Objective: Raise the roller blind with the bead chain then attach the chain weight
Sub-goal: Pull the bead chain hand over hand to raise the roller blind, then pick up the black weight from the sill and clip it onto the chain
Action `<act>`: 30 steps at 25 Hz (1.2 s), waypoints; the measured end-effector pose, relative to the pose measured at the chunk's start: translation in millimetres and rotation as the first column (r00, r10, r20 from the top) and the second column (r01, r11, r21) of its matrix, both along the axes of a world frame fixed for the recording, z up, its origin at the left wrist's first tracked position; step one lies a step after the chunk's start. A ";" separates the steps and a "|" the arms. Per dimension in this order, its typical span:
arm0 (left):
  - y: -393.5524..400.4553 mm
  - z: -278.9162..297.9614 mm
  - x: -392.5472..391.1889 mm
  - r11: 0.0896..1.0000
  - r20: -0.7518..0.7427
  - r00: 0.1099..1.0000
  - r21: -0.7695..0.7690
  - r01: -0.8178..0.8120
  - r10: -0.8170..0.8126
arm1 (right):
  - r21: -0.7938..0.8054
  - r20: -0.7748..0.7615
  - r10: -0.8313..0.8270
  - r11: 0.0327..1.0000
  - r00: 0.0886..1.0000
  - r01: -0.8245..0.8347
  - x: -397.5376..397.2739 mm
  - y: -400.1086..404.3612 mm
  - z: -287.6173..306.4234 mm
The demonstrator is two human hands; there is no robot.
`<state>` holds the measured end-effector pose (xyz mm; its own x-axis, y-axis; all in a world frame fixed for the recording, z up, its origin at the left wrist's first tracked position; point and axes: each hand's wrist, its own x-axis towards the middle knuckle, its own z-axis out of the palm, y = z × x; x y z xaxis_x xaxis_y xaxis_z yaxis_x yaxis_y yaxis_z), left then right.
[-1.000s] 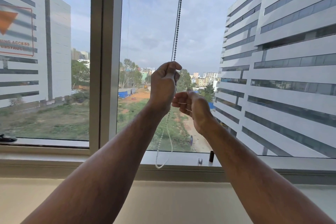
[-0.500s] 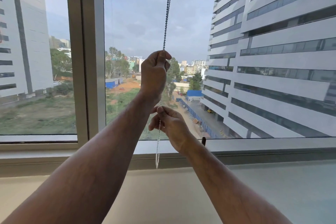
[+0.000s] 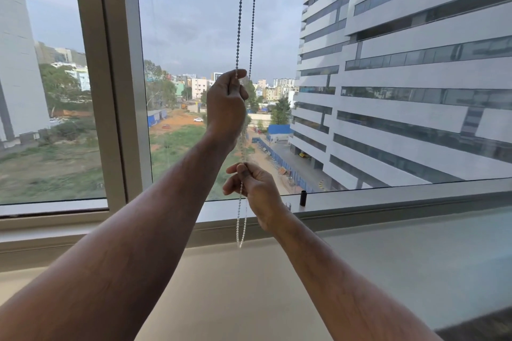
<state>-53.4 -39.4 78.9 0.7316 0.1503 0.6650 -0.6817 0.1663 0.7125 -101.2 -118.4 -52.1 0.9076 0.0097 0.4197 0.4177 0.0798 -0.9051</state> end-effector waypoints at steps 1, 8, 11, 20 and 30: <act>0.0 -3.5 0.0 1.000 -0.002 1.000 -0.007 0.009 -0.009 | -0.002 -0.014 -0.006 1.000 1.000 0.006 -0.1 -0.5 -5.2; -7.9 -17.2 6.1 0.998 -0.019 0.998 0.020 -0.051 0.052 | 0.032 -0.070 0.024 0.999 0.997 -0.022 16.4 -14.1 -26.3; -16.7 -27.3 14.7 0.960 0.058 0.962 0.075 -0.269 0.265 | 0.015 -0.119 0.034 0.999 0.992 -0.032 26.7 -22.4 -33.8; -76.0 -77.7 50.6 0.824 0.341 0.930 0.480 -0.301 0.141 | 0.236 -0.229 0.114 0.970 0.967 -0.059 73.8 -49.1 -76.5; -137.4 -188.3 139.5 0.591 -0.182 0.961 0.806 0.025 0.207 | 0.219 -0.454 -0.297 0.877 0.840 0.428 138.0 -116.1 -134.6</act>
